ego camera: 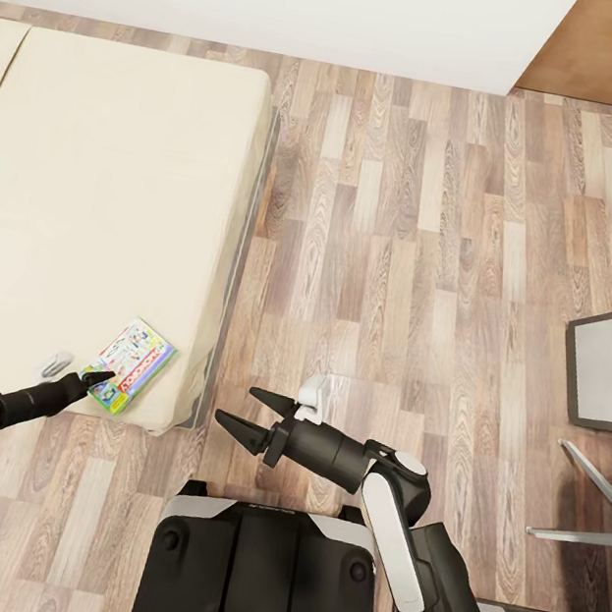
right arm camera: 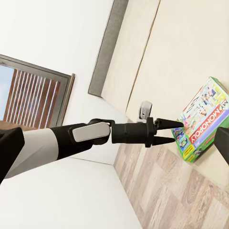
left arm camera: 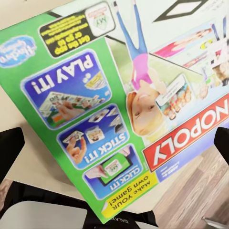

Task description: Put all the toys in the child's room - the three board games (two on the bed and one on the table), the two jigsaw puzzles on the table, and the tennis ball on the table - inside the toy box on the table in the child's room.

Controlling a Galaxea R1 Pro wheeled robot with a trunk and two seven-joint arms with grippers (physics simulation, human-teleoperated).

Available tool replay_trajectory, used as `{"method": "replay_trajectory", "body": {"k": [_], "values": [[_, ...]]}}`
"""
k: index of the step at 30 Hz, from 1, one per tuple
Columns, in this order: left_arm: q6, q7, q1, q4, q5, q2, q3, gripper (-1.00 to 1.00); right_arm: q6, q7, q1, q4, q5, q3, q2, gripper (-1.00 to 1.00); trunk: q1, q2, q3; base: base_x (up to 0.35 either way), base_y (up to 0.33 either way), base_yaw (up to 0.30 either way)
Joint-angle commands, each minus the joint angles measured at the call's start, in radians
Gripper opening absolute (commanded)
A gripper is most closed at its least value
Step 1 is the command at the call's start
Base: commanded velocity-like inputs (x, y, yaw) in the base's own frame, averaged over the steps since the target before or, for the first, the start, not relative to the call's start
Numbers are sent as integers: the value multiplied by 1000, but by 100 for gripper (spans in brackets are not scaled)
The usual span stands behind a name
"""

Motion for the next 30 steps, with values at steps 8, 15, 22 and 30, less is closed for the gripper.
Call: {"method": "replay_trajectory", "body": {"k": [8,15,22,30], "values": [[6,-3,-1,-4,4,0,1,100,6,-1,0,0,-6,-1,0,100,1,-2,-1,0,0,0],[5,-26,-1,-5,3,1,-1,100,6,-1,0,0,-6,-1,0,100,1,-2,-1,0,0,0],[5,-77,-1,-5,2,1,-1,100,6,-1,0,0,-6,-1,0,100,1,-2,-1,0,0,0],[5,-86,-1,-6,2,0,-2,100,6,-1,0,0,-6,0,0,100,1,-2,-1,0,0,0]]}}
